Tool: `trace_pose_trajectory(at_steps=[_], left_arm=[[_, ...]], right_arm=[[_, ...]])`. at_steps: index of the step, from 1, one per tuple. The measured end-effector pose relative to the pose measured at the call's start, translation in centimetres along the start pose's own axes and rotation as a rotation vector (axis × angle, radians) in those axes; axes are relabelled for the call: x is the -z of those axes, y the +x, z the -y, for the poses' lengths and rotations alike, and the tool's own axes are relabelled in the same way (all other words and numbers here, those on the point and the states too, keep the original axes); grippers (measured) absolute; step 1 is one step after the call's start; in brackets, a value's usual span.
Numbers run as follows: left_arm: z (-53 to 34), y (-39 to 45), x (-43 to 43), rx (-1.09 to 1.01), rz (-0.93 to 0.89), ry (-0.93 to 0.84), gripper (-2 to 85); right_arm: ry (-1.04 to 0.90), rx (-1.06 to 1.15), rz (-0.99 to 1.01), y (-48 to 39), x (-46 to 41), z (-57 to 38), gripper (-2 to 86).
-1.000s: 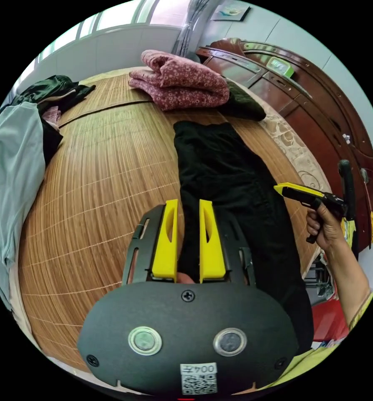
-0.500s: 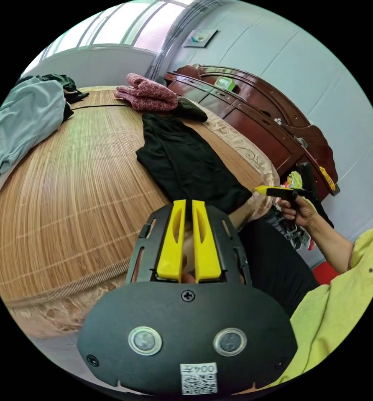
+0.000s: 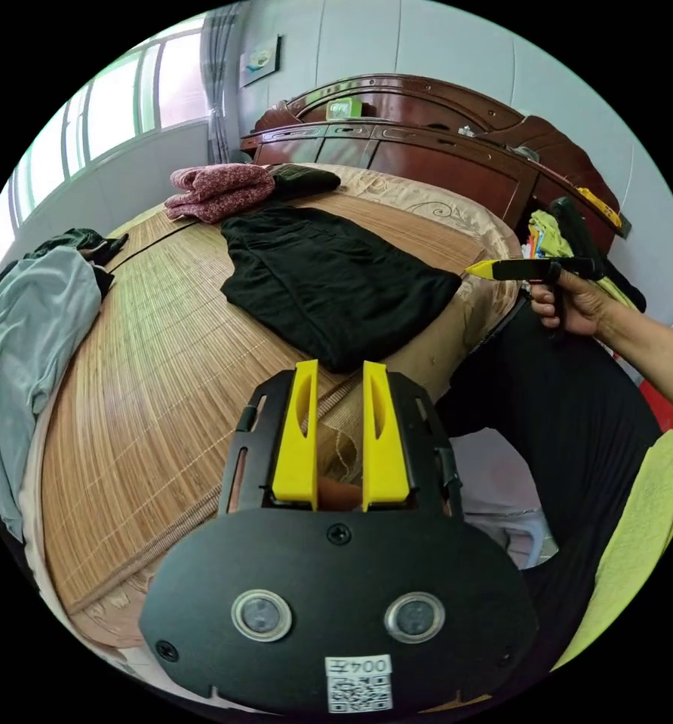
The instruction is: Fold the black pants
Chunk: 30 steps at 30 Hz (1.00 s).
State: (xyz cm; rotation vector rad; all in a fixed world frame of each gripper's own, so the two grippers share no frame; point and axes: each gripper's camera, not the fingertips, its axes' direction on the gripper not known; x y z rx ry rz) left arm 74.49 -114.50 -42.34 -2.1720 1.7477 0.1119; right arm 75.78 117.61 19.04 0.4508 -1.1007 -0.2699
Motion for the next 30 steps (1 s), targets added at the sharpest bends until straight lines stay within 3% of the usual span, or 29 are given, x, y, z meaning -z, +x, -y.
trace_pose_trajectory(at_steps=[6,18,30], left_arm=[[1.0,2.0,-0.5,-0.086,0.004,-0.043,9.9],[1.5,4.1,-1.2,-0.157,-0.023,-0.080,9.9],[2.1,4.6,-0.8,-0.156,-0.035,-0.051,8.2]], right_arm=[[0.022,0.069,0.019,-1.0,-0.3,-0.5,12.6],[-0.113,0.281,-0.014,-3.7,-2.9,-1.2,11.3],[-0.155,0.289,-0.002,-3.9,-4.9,-1.5,7.4]])
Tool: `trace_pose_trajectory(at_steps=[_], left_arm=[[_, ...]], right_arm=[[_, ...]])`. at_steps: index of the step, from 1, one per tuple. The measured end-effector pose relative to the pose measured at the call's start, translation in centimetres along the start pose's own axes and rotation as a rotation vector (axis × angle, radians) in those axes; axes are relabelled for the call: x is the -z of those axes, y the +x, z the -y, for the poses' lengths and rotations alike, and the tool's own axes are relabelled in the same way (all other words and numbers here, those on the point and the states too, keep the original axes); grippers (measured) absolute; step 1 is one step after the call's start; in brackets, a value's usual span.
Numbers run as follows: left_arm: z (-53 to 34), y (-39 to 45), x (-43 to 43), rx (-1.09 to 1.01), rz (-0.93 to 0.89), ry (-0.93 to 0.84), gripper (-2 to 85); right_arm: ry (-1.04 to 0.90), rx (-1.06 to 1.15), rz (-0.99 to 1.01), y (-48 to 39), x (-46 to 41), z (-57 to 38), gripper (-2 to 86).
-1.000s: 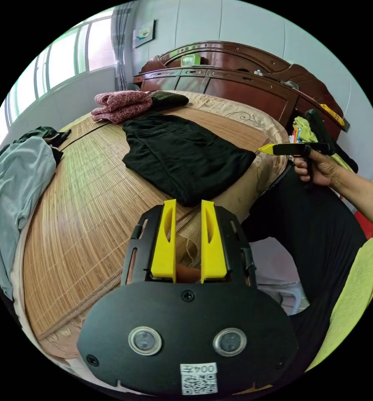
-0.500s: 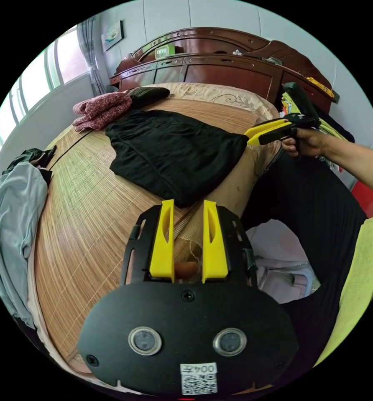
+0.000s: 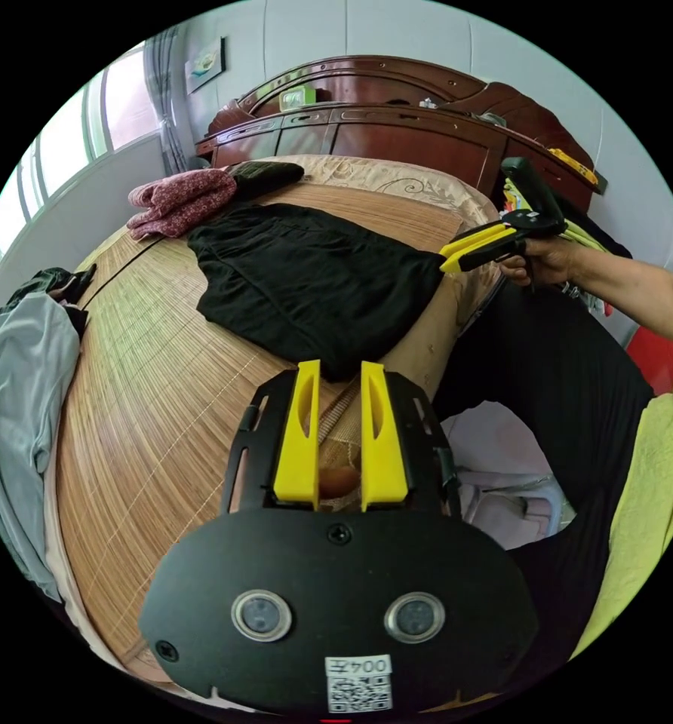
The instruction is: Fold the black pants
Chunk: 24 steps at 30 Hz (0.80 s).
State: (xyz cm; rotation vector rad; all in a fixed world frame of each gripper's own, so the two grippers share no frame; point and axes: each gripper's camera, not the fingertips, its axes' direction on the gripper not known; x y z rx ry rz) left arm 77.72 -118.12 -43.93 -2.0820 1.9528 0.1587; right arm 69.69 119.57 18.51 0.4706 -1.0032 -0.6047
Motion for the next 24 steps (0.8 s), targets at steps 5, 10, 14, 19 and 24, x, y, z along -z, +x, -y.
trace_pose_trajectory(at_steps=[5,10,14,19,24], left_arm=[[0.2,0.9,-0.7,-0.034,0.019,-0.028,4.9],[-0.4,0.2,-0.9,-0.005,-0.002,-0.035,2.2],[-1.0,-0.7,-1.4,0.054,-0.048,-0.016,1.4],[-1.2,-1.8,-1.0,0.130,-0.079,-0.041,1.2],[-1.7,-2.8,2.3,0.214,-0.055,0.063,0.8]], right_arm=[[-0.007,-0.010,-0.003,0.2,-0.8,-0.1,5.7],[-0.018,-0.007,-0.052,0.6,-1.6,-0.2,2.3],[-0.016,-0.022,-0.036,1.5,-3.0,-0.9,1.9],[-0.056,-0.069,-0.033,2.0,-3.4,-0.7,5.5],[0.063,-0.087,-0.089,1.5,-0.7,-0.7,5.5]])
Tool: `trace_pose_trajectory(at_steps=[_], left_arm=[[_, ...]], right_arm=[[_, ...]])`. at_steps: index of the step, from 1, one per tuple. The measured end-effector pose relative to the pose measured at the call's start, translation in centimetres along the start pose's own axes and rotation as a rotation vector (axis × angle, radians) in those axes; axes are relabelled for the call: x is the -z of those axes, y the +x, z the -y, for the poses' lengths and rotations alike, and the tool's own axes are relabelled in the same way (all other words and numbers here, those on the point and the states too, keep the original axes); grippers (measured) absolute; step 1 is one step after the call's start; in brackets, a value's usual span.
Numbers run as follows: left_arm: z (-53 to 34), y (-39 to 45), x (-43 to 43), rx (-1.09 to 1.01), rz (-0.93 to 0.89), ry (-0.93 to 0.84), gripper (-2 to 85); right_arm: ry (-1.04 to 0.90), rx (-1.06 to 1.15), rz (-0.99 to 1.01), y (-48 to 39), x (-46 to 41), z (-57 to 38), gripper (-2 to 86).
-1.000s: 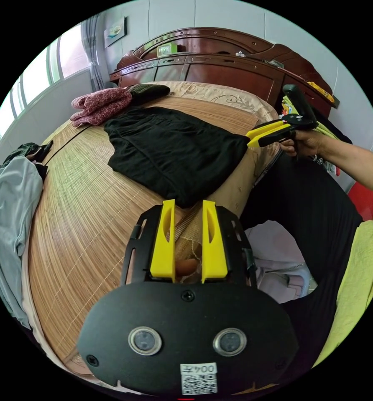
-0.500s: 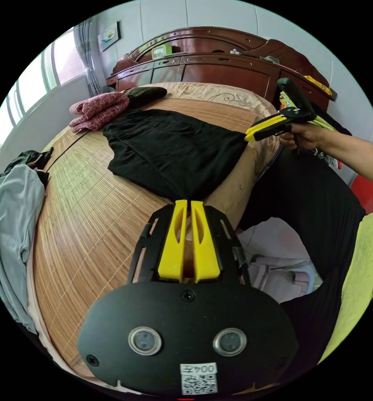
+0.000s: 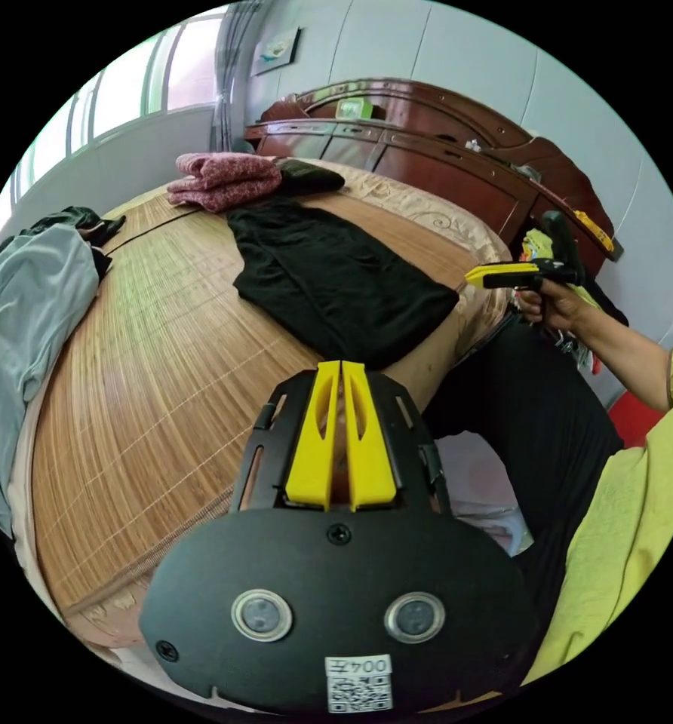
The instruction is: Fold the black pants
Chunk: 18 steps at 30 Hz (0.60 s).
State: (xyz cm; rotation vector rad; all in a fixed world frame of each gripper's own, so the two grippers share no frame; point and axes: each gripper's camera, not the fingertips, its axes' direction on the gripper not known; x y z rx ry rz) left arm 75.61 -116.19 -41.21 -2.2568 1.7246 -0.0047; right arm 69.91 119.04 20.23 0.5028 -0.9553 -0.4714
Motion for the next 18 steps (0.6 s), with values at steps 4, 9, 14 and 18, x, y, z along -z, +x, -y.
trace_pose_trajectory(at_steps=[4,9,14,18], left_arm=[[3.7,1.9,-1.6,-0.042,0.019,0.017,0.6],[6.0,1.1,-7.5,0.035,0.082,-0.189,0.2],[5.5,-1.4,-7.9,0.149,-0.009,-0.158,0.1],[5.3,-1.6,-8.0,0.128,0.018,-0.151,0.1]], right_arm=[[0.023,0.041,0.020,-1.9,-2.4,2.6,5.2],[-0.142,0.009,-0.112,-1.7,-9.0,3.8,0.4],[-0.150,-0.168,0.052,1.3,-10.2,3.6,-0.3],[-0.185,-0.191,0.026,0.9,-11.9,3.9,-0.6]])
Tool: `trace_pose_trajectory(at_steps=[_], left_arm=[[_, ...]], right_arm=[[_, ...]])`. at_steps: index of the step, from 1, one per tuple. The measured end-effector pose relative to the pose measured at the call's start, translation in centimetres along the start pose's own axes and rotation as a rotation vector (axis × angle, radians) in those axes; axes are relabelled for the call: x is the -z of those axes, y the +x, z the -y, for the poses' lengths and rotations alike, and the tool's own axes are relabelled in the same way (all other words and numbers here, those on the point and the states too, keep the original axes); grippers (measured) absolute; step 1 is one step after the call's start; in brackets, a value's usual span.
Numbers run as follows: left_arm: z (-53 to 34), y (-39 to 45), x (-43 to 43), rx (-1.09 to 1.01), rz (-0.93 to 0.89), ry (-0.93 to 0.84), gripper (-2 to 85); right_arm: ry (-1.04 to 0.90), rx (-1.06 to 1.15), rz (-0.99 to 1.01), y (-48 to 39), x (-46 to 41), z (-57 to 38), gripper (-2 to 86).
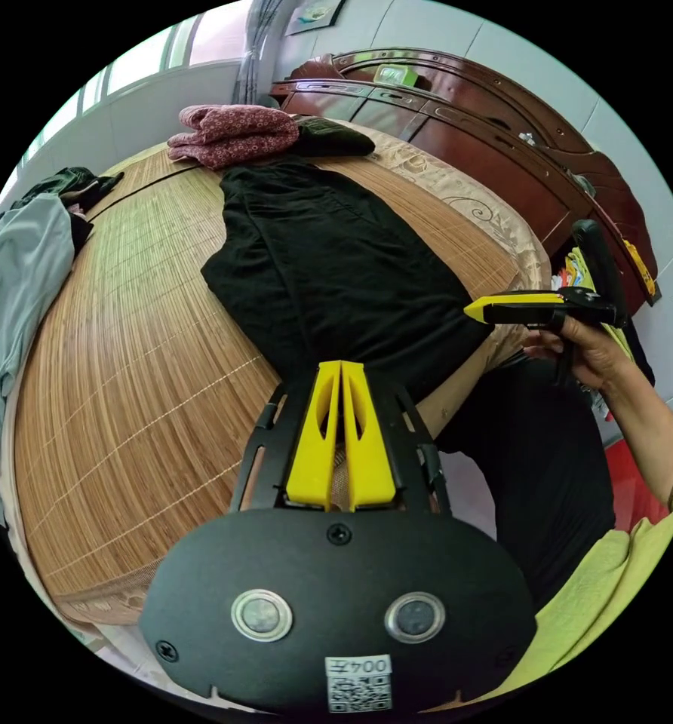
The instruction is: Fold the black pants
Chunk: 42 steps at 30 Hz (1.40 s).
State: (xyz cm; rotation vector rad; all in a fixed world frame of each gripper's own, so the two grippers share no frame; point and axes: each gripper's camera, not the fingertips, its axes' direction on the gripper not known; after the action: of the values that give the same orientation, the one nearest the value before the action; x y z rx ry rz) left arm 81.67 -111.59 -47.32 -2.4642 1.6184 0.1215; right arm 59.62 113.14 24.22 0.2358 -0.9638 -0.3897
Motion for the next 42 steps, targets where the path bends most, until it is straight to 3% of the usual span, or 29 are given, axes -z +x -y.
trace_pose_trajectory(at_steps=[6,19,24,26,35,42], left_arm=[[-0.6,-0.1,-0.3,-0.074,0.084,0.025,0.1],[-1.1,-6.4,-0.8,0.006,0.047,0.006,0.2],[-3.2,-14.2,0.0,0.339,-0.244,0.042,0.2],[-6.4,-18.6,1.2,0.506,-0.423,0.168,0.3],[-14.1,-25.3,0.5,0.744,-0.569,0.221,3.3],[-17.2,-29.6,-0.6,0.895,-0.701,0.234,7.6]], right_arm=[[0.008,0.017,-0.039,-1.0,-1.8,-0.5,-0.7],[0.029,0.000,-0.023,-3.3,-4.5,-3.4,0.2],[0.129,-0.158,0.215,-1.2,-2.6,-6.4,5.2],[0.218,-0.154,0.295,-1.7,-1.4,-8.6,7.1],[0.232,0.245,0.108,-21.0,-6.7,-12.7,8.9],[0.095,0.503,-0.105,-32.6,-13.6,-13.2,11.0]])
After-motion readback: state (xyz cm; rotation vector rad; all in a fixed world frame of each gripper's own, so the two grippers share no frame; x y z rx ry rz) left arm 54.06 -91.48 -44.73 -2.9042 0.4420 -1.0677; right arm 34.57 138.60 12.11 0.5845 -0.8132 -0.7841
